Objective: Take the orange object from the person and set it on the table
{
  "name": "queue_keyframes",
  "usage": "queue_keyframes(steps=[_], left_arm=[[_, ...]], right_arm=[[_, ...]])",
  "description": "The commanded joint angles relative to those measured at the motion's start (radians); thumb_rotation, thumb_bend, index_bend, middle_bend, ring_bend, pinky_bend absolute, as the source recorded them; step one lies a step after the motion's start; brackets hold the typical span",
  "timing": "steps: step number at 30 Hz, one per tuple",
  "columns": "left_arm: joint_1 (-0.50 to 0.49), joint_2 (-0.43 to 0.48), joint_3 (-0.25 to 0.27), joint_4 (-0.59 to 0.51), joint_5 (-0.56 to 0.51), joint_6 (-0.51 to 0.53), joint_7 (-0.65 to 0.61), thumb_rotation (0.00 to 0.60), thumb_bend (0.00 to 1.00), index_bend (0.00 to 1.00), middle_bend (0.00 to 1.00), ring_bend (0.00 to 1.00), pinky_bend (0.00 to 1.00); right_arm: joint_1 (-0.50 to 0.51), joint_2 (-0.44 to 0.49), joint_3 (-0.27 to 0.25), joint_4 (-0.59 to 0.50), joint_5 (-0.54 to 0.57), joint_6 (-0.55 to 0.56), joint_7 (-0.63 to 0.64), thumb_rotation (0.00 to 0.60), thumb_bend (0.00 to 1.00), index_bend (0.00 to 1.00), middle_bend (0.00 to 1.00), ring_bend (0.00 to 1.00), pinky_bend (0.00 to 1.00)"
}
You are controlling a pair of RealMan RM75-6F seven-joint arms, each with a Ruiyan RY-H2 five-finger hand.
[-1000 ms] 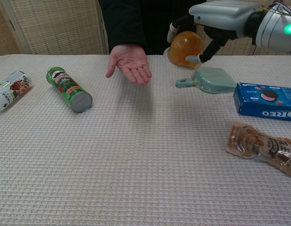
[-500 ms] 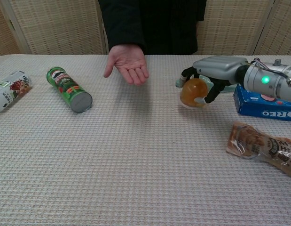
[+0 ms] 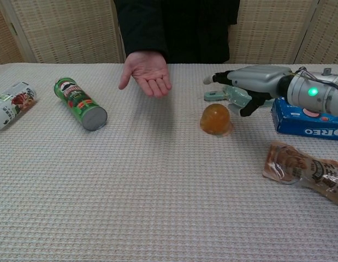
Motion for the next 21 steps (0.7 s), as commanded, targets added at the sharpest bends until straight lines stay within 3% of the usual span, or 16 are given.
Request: queue_keyframes(steps=[1, 5, 7, 9, 11, 18, 21], left_arm=[[-0.008, 0.001, -0.005, -0.005, 0.001, -0.005, 0.002, 0.600, 0.22, 0.14, 0.06, 0.10, 0.22], [-0.020, -0.003, -0.012, -0.015, 0.004, -0.010, 0.013, 0.600, 0.22, 0.14, 0.06, 0.10, 0.22], [-0.026, -0.007, -0.012, -0.020, 0.003, -0.018, 0.023, 0.600, 0.22, 0.14, 0.06, 0.10, 0.22], [-0.032, -0.011, -0.013, -0.030, 0.000, -0.026, 0.038, 0.600, 0.22, 0.14, 0.06, 0.10, 0.22], [-0.038, -0.017, -0.017, -0.038, -0.001, -0.027, 0.052, 0.600, 0.22, 0.14, 0.06, 0.10, 0.22], [-0.046, -0.039, -0.029, -0.066, -0.005, -0.013, 0.092, 0.600, 0.22, 0.14, 0.06, 0.10, 0.22], [-0.048, -0.045, -0.027, -0.075, -0.009, -0.015, 0.107, 0.600, 0.22, 0.14, 0.06, 0.10, 0.22]], right_arm=[[-0.072, 0.141, 0.003, -0.167, -0.015, 0.118, -0.040, 0.600, 0.57, 0.00, 0.00, 0.00, 0.13], [-0.182, 0.281, -0.024, -0.340, -0.033, 0.276, -0.107, 0.600, 0.52, 0.00, 0.01, 0.00, 0.13], [-0.236, 0.331, -0.041, -0.397, -0.038, 0.345, -0.131, 0.600, 0.40, 0.00, 0.04, 0.00, 0.13], [-0.303, 0.371, -0.061, -0.443, -0.053, 0.435, -0.144, 0.600, 0.21, 0.00, 0.06, 0.01, 0.13], [-0.372, 0.397, -0.083, -0.464, -0.076, 0.525, -0.142, 0.600, 0.15, 0.00, 0.07, 0.02, 0.13], [-0.579, 0.429, -0.139, -0.452, -0.120, 0.755, -0.059, 0.600, 0.16, 0.00, 0.08, 0.02, 0.13], [-0.641, 0.427, -0.154, -0.432, -0.128, 0.801, -0.014, 0.600, 0.17, 0.00, 0.10, 0.03, 0.13]])
